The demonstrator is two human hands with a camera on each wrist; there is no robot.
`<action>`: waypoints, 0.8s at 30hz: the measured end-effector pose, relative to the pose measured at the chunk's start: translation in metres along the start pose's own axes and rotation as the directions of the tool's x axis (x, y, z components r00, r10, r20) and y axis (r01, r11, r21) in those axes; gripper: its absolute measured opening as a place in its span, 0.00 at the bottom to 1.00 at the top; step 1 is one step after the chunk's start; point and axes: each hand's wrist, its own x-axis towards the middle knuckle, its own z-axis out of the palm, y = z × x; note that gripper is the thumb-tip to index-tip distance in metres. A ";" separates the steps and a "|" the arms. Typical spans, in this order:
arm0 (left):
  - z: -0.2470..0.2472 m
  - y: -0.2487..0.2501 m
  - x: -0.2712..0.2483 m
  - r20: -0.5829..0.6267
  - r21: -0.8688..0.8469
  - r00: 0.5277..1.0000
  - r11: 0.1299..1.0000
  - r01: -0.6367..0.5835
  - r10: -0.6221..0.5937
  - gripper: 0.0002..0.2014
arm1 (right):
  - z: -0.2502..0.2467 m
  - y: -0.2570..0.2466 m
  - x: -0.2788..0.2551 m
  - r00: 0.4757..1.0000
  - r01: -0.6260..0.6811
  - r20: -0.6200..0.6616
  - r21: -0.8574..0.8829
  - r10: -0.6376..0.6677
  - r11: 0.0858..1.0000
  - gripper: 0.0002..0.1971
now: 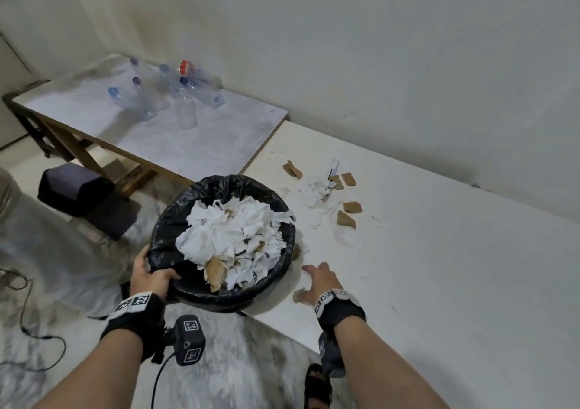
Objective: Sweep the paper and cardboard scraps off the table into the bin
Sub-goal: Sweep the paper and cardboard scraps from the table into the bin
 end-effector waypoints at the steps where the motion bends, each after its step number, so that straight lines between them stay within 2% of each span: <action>1: 0.000 -0.002 0.001 0.004 -0.007 1.000 1.000 0.003 -0.003 0.44 | 0.011 -0.003 0.002 0.999 0.037 -0.004 -0.060 -0.037 0.997 0.36; 5: 0.002 -0.007 0.004 0.017 -0.040 1.000 0.999 0.018 -0.018 0.45 | 0.036 -0.014 0.008 0.993 0.100 -0.035 -0.259 -0.113 0.961 0.32; 7: 0.002 -0.007 0.006 0.029 -0.056 0.999 0.998 0.018 -0.016 0.44 | 0.037 -0.019 0.010 0.988 0.116 -0.062 -0.298 -0.140 0.947 0.29; 12: -0.007 -0.010 0.008 0.030 -0.078 0.999 0.997 0.025 -0.023 0.44 | 0.027 -0.021 0.014 0.980 0.143 -0.092 -0.290 -0.177 0.946 0.19; 15: -0.018 -0.013 0.010 -0.002 -0.089 0.999 0.995 0.041 -0.042 0.45 | 0.022 -0.016 0.016 0.985 0.123 -0.088 -0.228 -0.146 0.966 0.13; 18: -0.030 -0.015 0.011 -0.006 -0.101 0.998 0.993 0.054 -0.054 0.46 | 0.020 -0.010 0.011 0.990 0.092 -0.083 -0.257 -0.117 0.962 0.10; 21: -0.039 -0.019 0.014 -0.022 -0.118 0.998 0.992 0.055 -0.058 0.46 | 0.018 -0.005 0.004 0.989 0.117 -0.055 -0.295 -0.138 0.948 0.07; 24: -0.045 -0.023 0.014 -0.038 -0.102 0.998 0.994 0.048 -0.052 0.46 | 0.003 -0.007 -0.006 0.984 0.084 -0.143 -0.165 -0.108 0.983 0.12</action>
